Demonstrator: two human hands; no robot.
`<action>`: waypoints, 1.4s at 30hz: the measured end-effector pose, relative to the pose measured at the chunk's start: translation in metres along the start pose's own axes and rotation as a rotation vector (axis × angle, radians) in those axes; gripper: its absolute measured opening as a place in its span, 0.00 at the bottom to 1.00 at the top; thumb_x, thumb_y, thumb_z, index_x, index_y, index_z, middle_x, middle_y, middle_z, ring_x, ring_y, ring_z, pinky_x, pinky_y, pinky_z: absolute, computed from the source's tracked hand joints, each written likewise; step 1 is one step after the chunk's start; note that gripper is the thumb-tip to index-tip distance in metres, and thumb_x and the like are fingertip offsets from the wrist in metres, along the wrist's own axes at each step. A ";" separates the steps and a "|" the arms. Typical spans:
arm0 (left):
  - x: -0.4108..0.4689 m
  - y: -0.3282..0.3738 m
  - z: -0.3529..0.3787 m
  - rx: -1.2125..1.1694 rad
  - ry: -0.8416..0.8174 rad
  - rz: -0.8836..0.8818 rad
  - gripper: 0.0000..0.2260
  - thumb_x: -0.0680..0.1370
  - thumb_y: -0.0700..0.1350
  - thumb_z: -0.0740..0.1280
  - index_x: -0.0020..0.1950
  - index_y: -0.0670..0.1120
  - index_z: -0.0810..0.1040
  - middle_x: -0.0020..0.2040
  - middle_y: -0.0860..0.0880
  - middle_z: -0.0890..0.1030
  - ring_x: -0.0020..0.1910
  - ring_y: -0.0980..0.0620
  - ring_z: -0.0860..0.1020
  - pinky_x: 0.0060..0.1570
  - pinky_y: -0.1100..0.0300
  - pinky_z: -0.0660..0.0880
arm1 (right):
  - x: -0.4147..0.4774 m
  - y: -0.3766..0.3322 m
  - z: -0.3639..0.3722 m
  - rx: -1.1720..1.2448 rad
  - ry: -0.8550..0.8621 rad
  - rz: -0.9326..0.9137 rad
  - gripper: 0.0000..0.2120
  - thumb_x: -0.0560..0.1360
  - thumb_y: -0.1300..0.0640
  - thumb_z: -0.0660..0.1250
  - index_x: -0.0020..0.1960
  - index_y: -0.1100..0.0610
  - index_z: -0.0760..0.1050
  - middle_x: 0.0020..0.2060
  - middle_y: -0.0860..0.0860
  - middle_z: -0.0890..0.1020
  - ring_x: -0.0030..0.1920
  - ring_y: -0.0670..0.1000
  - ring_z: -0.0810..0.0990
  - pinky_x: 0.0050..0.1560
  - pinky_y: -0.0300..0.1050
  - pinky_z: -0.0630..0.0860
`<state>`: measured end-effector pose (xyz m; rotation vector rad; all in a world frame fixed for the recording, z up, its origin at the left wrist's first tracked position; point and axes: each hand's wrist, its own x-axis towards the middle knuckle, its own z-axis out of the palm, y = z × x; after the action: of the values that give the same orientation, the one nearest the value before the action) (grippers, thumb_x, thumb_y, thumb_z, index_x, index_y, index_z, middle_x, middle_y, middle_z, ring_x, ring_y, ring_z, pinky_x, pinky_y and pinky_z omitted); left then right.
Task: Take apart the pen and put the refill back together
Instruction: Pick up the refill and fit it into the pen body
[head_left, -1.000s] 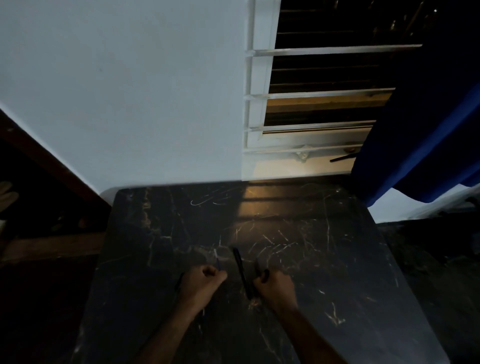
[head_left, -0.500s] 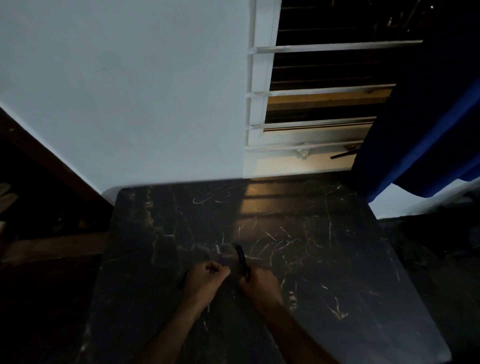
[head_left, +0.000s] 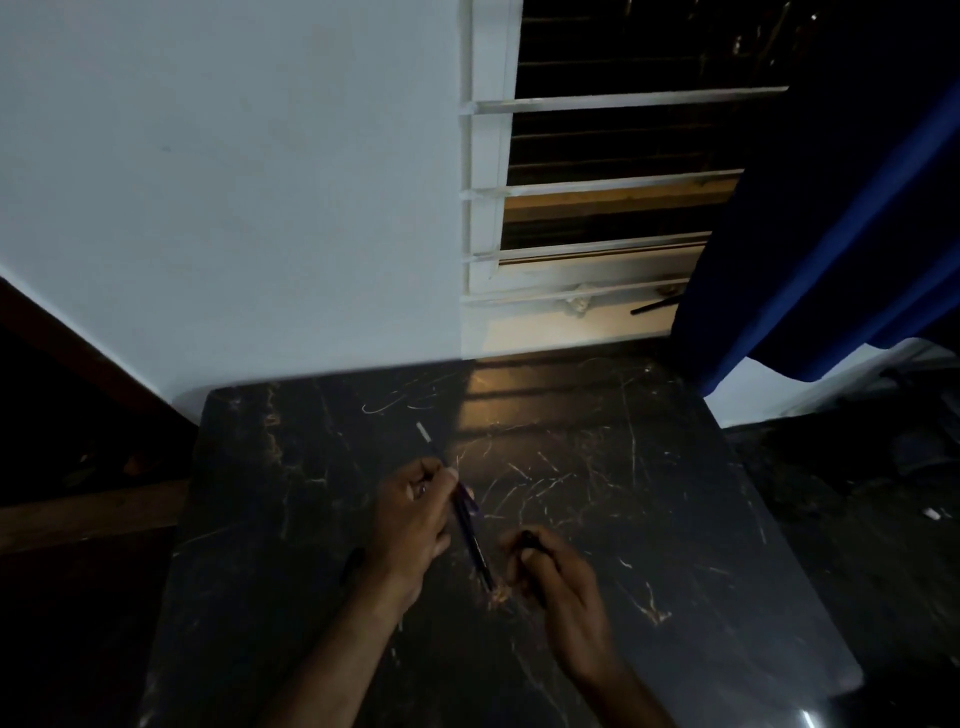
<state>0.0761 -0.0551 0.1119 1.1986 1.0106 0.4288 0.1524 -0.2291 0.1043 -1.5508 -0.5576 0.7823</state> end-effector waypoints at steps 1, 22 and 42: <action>-0.004 0.012 0.007 -0.029 -0.008 0.063 0.15 0.82 0.43 0.69 0.36 0.53 0.82 0.26 0.55 0.77 0.26 0.61 0.75 0.26 0.67 0.72 | -0.003 -0.012 -0.002 0.030 -0.004 -0.012 0.17 0.83 0.59 0.60 0.54 0.47 0.86 0.36 0.48 0.83 0.36 0.41 0.79 0.38 0.33 0.74; -0.049 0.155 -0.023 0.431 -0.524 0.703 0.03 0.74 0.48 0.77 0.45 0.50 0.87 0.42 0.55 0.88 0.42 0.59 0.86 0.45 0.69 0.79 | -0.014 -0.104 -0.048 0.090 0.132 -0.292 0.15 0.82 0.62 0.65 0.62 0.52 0.87 0.46 0.41 0.87 0.46 0.38 0.84 0.47 0.28 0.77; -0.053 0.193 -0.012 0.656 -0.517 0.833 0.04 0.73 0.50 0.78 0.46 0.52 0.88 0.44 0.58 0.89 0.46 0.54 0.87 0.43 0.53 0.84 | -0.011 -0.102 -0.051 -0.126 0.113 -0.487 0.15 0.81 0.65 0.68 0.65 0.56 0.85 0.52 0.48 0.86 0.53 0.53 0.85 0.54 0.37 0.77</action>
<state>0.0806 -0.0198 0.3091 2.1893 0.1397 0.3950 0.1922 -0.2573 0.2078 -1.4768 -0.8707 0.2911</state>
